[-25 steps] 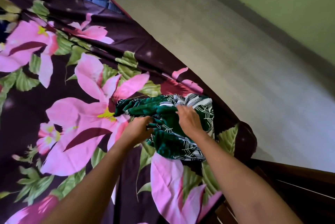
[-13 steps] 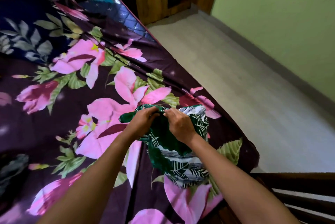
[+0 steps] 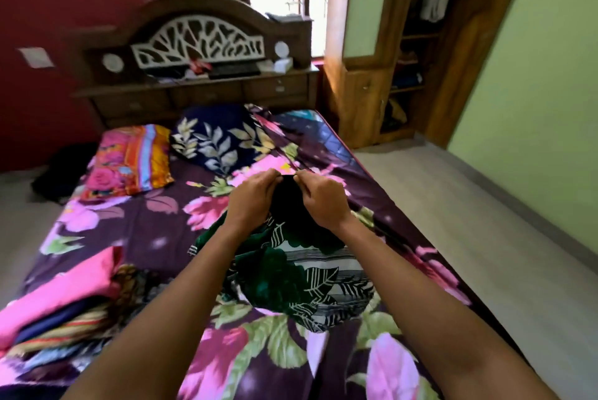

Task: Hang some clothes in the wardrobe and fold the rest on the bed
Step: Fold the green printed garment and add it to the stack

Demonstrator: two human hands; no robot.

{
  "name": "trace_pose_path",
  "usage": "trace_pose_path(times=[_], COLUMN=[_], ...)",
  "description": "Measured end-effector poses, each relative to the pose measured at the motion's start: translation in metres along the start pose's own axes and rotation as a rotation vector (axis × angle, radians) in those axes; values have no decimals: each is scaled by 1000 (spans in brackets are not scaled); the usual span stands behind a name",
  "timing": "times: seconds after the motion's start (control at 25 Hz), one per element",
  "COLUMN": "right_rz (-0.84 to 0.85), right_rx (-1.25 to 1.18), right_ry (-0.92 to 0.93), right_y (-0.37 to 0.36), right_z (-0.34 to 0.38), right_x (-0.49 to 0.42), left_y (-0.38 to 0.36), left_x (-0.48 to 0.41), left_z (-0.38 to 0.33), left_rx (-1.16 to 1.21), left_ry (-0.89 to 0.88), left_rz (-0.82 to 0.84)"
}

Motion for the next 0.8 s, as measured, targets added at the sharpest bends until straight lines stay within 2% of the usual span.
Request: trace_pose_path(times=[0.12,0.28,0.36,0.48,0.56,0.64,0.72,0.8], right_rz=[23,-36,-85,-154,-149,-107,-7,124], right_rx=[-26,-115,-178,-210,-191,-198,-175,-131], right_ry=[-29,-27,-31,-39,-17,-61,-137,-129], right_y=[-13,-18,-16,-11,-12,-14,-19,-28], right_z=[38,83,96,107,117,118,111,111], right_x=[-34,-70,-83,-99,-111,-123,-133,-136], left_y=[59,107,123,128,136,156,178,191], left_x=[0,3,11,33,45,46,42,37], left_z=[20,50,78,127,149,149,138,130], left_rx=[-44,34,-30,-14,247,526,702,872], left_ry=[-7,-36,53,317,492,563,596,701], left_rz=[-53,68,127,246,223,104,-40,-177])
Point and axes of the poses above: each hand's wrist, its own x-axis away from the middle knuckle, its own y-axis out of the back of the hand, z = x × y, the point moved 8 cm from there along -x, towards the middle knuckle, and after that the axes turned 6 degrees about z, right-handed, at the moved point
